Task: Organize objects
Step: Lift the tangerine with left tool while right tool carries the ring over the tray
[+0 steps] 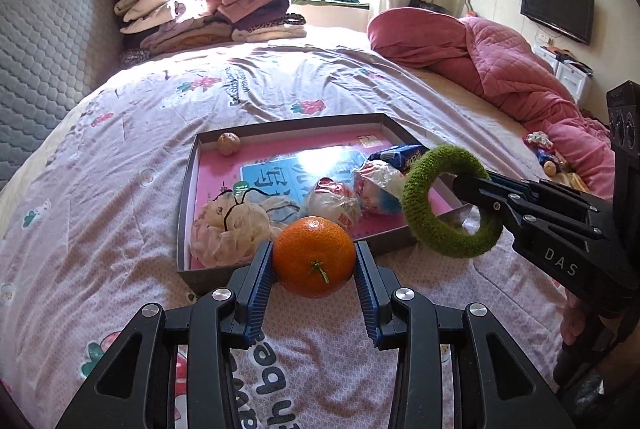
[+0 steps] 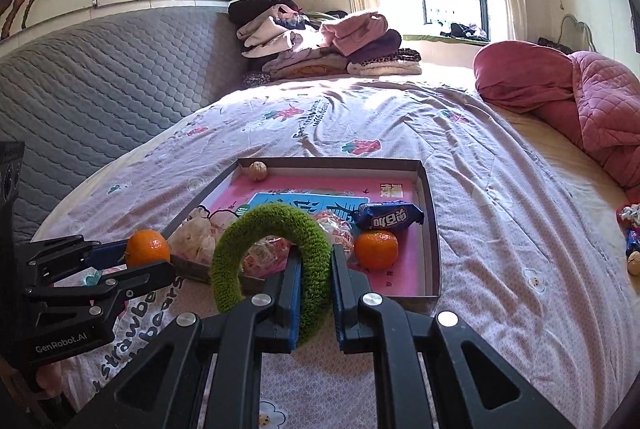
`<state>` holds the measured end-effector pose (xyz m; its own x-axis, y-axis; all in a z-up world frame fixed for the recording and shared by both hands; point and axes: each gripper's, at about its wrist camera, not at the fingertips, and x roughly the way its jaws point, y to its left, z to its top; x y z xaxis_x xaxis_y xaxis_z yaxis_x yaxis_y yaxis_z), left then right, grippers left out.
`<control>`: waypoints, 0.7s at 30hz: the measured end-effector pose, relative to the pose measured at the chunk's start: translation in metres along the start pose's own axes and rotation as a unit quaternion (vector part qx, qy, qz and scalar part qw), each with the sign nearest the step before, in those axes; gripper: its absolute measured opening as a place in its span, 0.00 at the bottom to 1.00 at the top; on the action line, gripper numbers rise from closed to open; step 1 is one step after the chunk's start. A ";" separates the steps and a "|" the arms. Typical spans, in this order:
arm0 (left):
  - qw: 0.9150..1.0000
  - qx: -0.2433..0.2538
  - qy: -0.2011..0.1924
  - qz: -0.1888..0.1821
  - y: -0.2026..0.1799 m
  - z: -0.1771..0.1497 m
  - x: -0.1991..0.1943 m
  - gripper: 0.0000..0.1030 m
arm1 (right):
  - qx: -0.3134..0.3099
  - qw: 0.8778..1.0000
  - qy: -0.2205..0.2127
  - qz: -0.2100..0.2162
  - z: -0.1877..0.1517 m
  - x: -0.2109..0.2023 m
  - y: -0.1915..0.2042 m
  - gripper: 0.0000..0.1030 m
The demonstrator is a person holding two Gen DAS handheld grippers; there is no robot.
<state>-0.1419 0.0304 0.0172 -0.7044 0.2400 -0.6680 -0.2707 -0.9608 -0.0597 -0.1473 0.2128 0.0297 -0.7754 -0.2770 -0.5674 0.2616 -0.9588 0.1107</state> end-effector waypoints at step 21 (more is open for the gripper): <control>1.000 0.008 -0.026 0.015 0.012 0.037 0.008 0.39 | -0.025 0.999 -0.030 -0.011 0.032 0.003 0.000 0.13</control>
<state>-0.1748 0.0262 0.0385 -0.7448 0.2186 -0.6305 -0.2598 -0.9653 -0.0277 -0.1681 0.2105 0.0539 -0.8142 -0.2605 -0.5189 0.2714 -0.9608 0.0565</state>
